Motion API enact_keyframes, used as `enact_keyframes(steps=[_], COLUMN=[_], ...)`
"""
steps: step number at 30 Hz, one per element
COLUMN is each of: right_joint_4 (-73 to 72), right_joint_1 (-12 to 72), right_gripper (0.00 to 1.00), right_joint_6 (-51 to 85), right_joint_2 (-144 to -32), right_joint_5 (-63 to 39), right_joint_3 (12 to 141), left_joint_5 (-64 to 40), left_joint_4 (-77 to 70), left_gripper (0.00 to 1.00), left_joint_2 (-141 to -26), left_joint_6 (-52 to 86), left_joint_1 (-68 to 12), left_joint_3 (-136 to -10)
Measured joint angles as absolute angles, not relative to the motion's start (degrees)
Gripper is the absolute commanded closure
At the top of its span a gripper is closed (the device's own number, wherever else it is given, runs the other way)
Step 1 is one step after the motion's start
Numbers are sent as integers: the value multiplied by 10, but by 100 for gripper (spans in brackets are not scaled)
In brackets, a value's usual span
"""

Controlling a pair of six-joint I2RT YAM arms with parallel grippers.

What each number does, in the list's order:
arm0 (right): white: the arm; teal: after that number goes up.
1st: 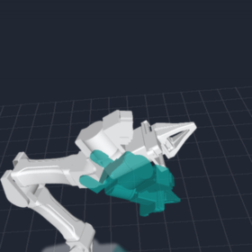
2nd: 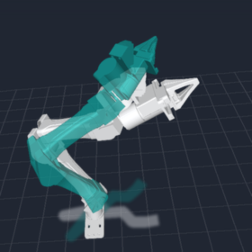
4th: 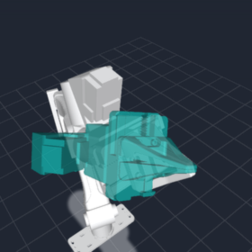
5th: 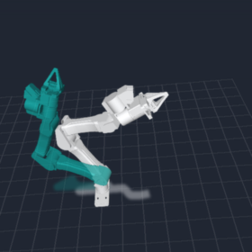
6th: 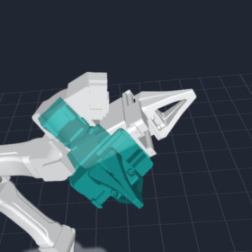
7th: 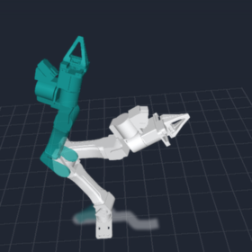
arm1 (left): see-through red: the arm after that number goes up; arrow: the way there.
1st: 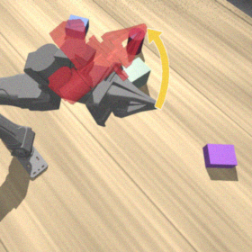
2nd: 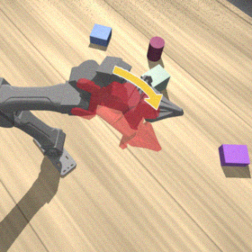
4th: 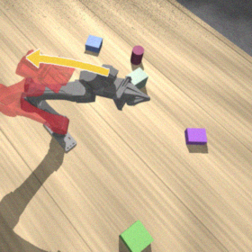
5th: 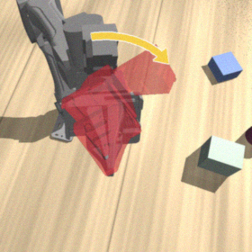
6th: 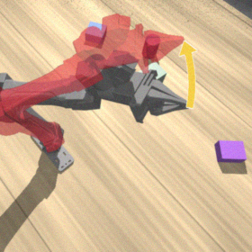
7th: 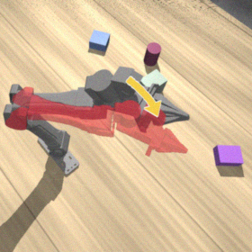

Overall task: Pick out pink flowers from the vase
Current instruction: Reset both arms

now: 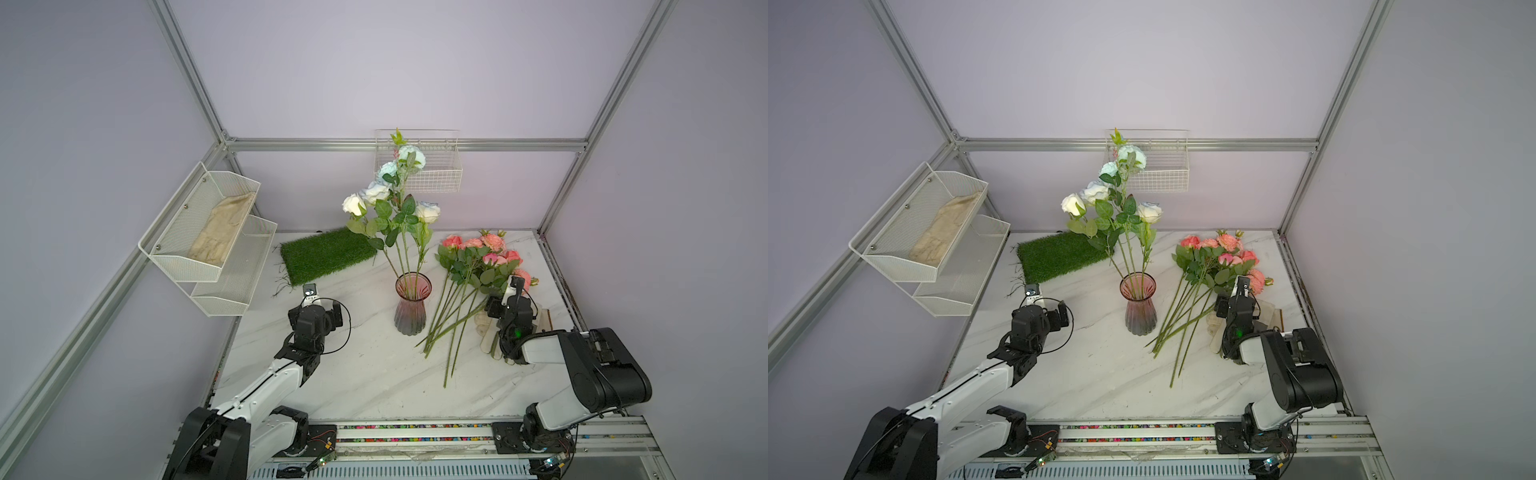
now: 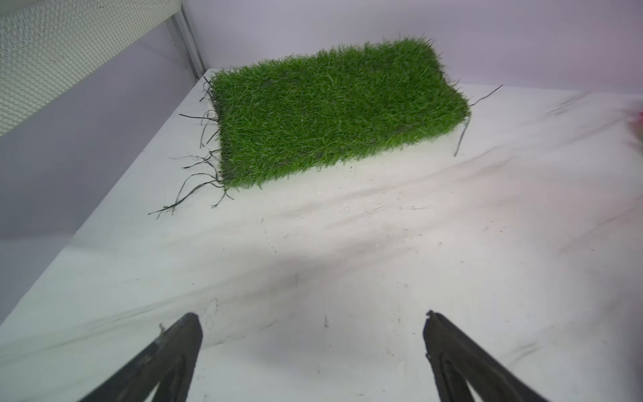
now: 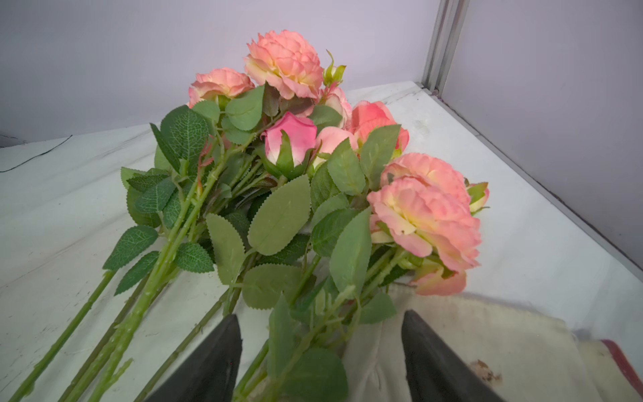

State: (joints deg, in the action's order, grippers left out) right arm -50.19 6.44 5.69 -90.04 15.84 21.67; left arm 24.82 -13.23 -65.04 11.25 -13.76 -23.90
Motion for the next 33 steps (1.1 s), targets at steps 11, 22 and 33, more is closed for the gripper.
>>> enact_keyframes(steps=[11, 22, 33], right_joint_4=[-677, -660, -645], right_joint_1=[65, 51, 45], right_gripper=[3, 3, 3], right_joint_6=[5, 8, 18], right_joint_2=[-1032, -1032, -1032], right_joint_5=[121, 115, 117], right_joint_3=[208, 248, 255], left_joint_5=[271, 149, 95], left_joint_4=[-263, -458, -505], left_gripper=[0, 0, 0], left_joint_2=[-784, -897, -901], left_joint_6=[30, -6, 2], left_joint_1=[-97, -4, 6], left_joint_3=[-257, -228, -226])
